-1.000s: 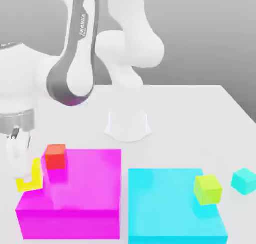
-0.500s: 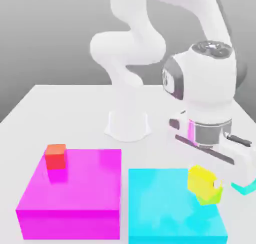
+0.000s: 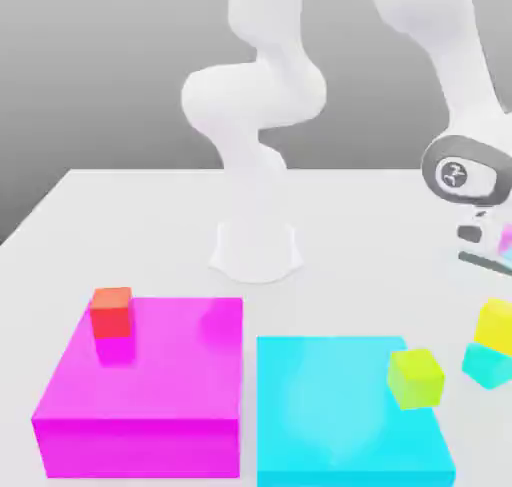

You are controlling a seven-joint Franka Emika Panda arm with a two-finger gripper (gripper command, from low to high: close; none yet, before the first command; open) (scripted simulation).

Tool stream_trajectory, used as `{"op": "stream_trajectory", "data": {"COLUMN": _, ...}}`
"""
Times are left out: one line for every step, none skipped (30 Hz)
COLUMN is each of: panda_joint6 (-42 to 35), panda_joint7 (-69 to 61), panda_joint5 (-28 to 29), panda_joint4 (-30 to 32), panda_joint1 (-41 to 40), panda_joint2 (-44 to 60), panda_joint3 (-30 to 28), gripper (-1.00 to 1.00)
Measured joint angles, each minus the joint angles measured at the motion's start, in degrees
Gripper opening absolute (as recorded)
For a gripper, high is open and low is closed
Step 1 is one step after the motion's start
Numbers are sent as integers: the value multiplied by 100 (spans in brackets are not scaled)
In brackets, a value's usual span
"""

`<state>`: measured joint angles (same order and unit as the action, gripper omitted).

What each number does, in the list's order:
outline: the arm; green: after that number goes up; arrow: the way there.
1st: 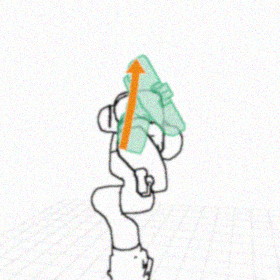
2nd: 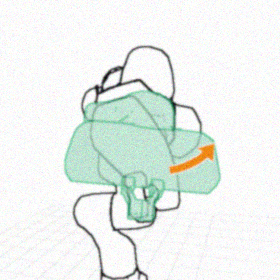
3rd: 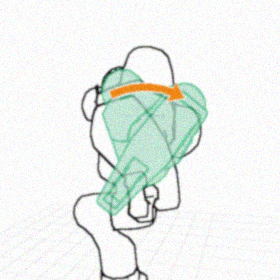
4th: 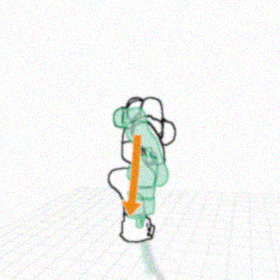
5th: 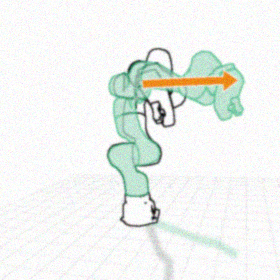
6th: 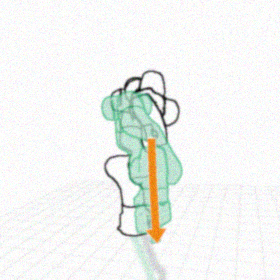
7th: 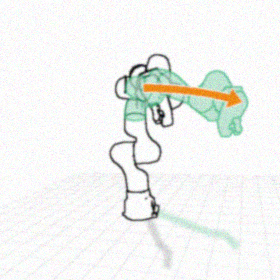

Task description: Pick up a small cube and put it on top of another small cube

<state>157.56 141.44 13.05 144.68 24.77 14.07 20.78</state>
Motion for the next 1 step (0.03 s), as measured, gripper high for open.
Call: {"op": "stream_trajectory", "data": {"panda_joint6": 0, "panda_joint7": 0, "panda_joint5": 0, "panda_joint4": 0, "panda_joint1": 0, "panda_joint2": 0, "panda_joint3": 0, "gripper": 100}}
